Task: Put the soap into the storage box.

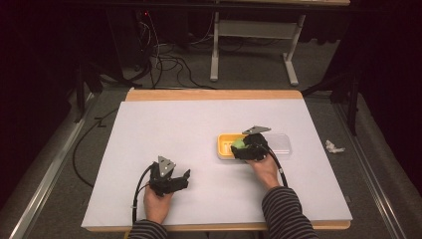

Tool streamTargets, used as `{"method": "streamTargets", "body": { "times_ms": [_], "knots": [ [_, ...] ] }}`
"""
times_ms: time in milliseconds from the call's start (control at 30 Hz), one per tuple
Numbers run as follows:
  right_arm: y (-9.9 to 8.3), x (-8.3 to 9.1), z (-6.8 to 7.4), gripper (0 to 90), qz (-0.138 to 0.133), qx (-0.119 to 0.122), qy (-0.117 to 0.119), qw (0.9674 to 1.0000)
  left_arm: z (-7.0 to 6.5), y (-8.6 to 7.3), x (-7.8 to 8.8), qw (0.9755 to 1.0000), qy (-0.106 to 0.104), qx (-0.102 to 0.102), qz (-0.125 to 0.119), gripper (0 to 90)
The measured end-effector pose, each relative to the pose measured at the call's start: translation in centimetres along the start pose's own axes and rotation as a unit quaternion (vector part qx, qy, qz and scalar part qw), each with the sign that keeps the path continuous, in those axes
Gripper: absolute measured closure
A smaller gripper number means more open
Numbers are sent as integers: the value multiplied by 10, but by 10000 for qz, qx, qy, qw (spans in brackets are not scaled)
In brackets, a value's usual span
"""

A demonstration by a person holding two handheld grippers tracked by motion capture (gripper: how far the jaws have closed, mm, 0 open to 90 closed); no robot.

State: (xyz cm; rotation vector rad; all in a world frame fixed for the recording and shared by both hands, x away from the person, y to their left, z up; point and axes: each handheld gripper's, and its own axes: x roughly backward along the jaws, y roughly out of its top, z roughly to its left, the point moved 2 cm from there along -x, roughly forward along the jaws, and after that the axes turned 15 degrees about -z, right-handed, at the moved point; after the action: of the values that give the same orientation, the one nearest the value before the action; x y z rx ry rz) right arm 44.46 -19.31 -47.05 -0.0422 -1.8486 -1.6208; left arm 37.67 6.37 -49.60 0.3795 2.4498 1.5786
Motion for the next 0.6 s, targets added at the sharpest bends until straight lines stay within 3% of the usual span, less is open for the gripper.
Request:
{"method": "streamTargets", "body": {
  "times_ms": [233,600],
  "knots": [
    [2,4,-4,235,-93,-151,61,9998,-1,-1,-1,10000,20,-7,12,194],
    [12,26,-10,259,-536,-309,115,9980,-1,-1,-1,10000,30,-18,19,194]
  ]
}}
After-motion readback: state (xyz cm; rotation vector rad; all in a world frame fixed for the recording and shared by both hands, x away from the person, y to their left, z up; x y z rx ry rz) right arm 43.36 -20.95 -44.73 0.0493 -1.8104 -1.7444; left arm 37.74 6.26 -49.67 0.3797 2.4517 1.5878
